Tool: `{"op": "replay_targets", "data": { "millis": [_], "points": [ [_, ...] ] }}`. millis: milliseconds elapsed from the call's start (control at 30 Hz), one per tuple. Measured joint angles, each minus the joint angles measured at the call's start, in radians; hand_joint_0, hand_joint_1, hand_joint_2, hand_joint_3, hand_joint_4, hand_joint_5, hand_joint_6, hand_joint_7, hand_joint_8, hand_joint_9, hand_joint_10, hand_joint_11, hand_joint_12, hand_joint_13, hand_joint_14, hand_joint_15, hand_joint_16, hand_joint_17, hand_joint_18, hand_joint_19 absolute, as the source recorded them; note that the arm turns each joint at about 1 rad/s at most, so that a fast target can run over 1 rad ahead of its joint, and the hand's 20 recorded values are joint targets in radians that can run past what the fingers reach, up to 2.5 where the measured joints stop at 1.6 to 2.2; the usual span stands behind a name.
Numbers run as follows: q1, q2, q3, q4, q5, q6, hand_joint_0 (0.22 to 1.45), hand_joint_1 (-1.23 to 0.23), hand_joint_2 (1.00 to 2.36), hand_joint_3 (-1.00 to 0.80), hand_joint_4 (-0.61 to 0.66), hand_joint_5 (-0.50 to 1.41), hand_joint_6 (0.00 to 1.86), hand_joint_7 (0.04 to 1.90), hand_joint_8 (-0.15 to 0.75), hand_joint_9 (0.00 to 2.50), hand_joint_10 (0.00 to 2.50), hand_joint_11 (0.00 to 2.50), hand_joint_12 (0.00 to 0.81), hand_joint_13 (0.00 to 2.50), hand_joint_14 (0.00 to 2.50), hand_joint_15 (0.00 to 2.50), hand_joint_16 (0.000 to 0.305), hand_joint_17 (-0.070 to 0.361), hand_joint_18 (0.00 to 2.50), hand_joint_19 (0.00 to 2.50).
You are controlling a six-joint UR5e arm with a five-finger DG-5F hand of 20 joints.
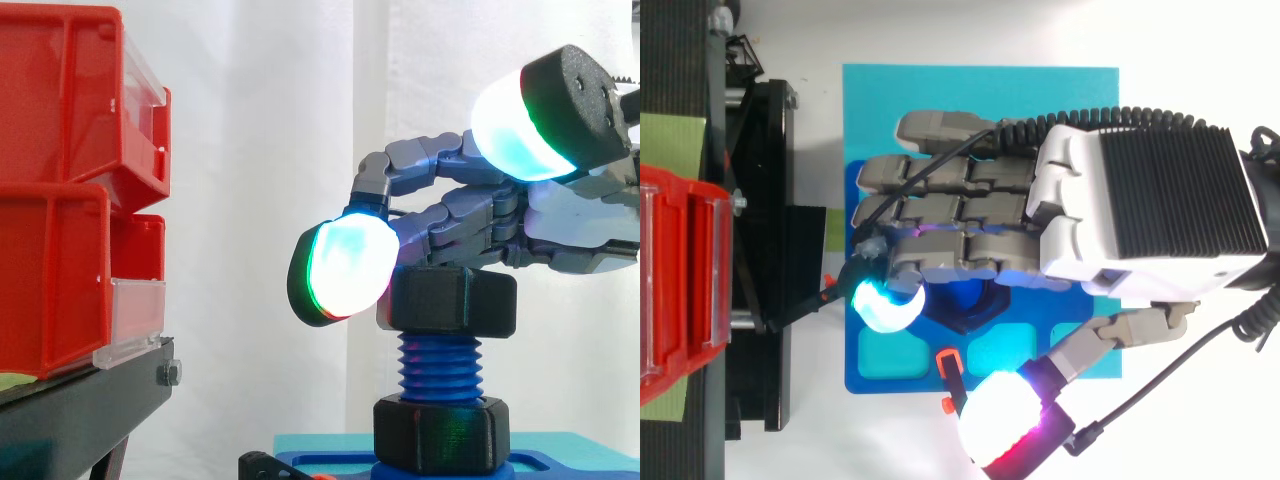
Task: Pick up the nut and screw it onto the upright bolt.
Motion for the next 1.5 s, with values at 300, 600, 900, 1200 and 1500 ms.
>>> {"op": "replay_targets", "data": {
  "millis": [300,600,900,1200,1500],
  "points": [
    [-0.023,0.000,0.000,0.001,-0.026,0.000,0.47,-0.24,1.00,-0.50,0.23,-0.10,0.50,1.09,0.266,0.51,0.00,0.00,0.230,0.41,0.00,0.00,0.024,0.053,0.21,0.00],
    [-0.053,0.000,-0.001,0.003,-0.065,-0.001,0.47,-0.25,1.00,-0.50,0.23,-0.10,0.50,1.09,0.267,0.52,0.00,0.00,0.230,0.41,0.00,0.00,0.024,0.053,0.22,0.00],
    [-0.085,0.000,-0.004,0.002,-0.105,-0.010,0.47,-0.25,1.00,-0.50,0.24,-0.10,0.50,1.09,0.269,0.52,0.00,0.00,0.231,0.42,0.00,0.00,0.024,0.053,0.22,0.00],
    [-0.110,0.000,-0.005,-0.006,-0.139,-0.012,0.47,-0.25,1.00,-0.50,0.25,-0.09,0.50,1.14,0.271,0.53,0.00,0.00,0.228,0.42,0.00,0.00,0.023,0.052,0.21,0.00],
    [-0.117,0.000,-0.006,-0.008,-0.148,-0.012,0.48,-0.25,1.00,-0.50,0.26,-0.04,0.50,1.25,0.271,0.57,0.00,0.00,0.222,0.44,0.00,0.00,0.022,0.050,0.23,0.00]
  ]
}}
